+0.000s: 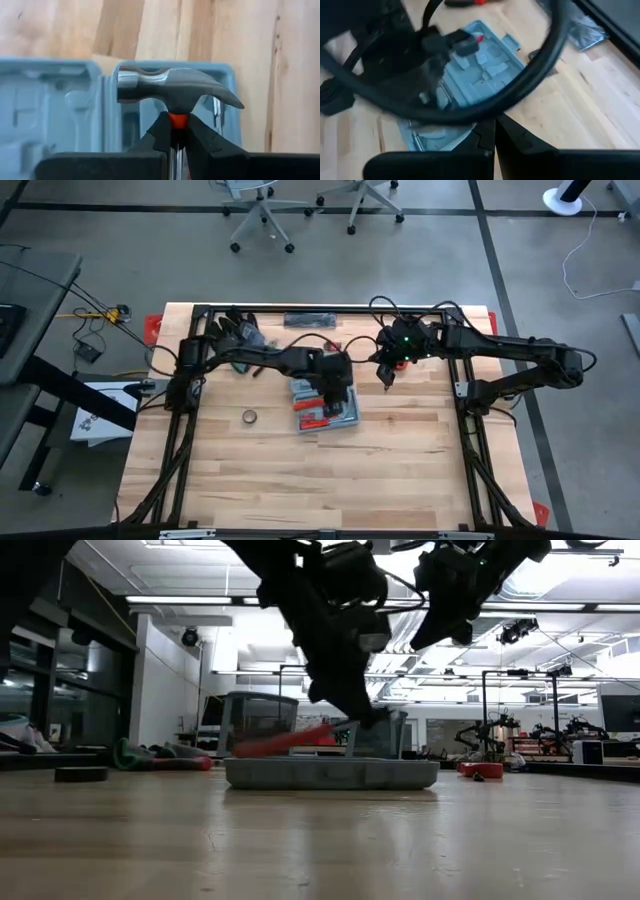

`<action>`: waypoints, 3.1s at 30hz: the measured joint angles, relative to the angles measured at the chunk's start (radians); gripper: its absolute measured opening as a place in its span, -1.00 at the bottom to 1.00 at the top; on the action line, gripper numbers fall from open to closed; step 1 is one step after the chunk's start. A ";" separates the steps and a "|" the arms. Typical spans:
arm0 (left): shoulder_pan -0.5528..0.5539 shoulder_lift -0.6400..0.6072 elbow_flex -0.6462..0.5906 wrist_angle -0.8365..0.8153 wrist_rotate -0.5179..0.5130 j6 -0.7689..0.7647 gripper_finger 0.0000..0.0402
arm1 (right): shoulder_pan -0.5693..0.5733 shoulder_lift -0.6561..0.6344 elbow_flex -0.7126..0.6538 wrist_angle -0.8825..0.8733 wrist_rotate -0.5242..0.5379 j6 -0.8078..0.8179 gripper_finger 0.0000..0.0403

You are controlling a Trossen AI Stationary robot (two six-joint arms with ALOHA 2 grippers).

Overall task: Prefit tool cases
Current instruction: Put the hammer into the gray prefit tool case

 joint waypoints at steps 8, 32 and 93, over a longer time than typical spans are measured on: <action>0.000 0.062 0.008 0.006 0.055 0.000 -0.91 | -0.048 -0.022 0.000 -0.009 0.000 -0.007 -1.00; 0.022 0.050 0.009 -0.026 0.067 -0.037 -0.40 | -0.056 -0.017 0.000 -0.008 -0.041 -0.024 -1.00; -0.001 -0.154 -0.399 0.341 0.120 -0.265 -1.00 | 0.152 0.571 -0.003 0.239 -0.330 0.029 -1.00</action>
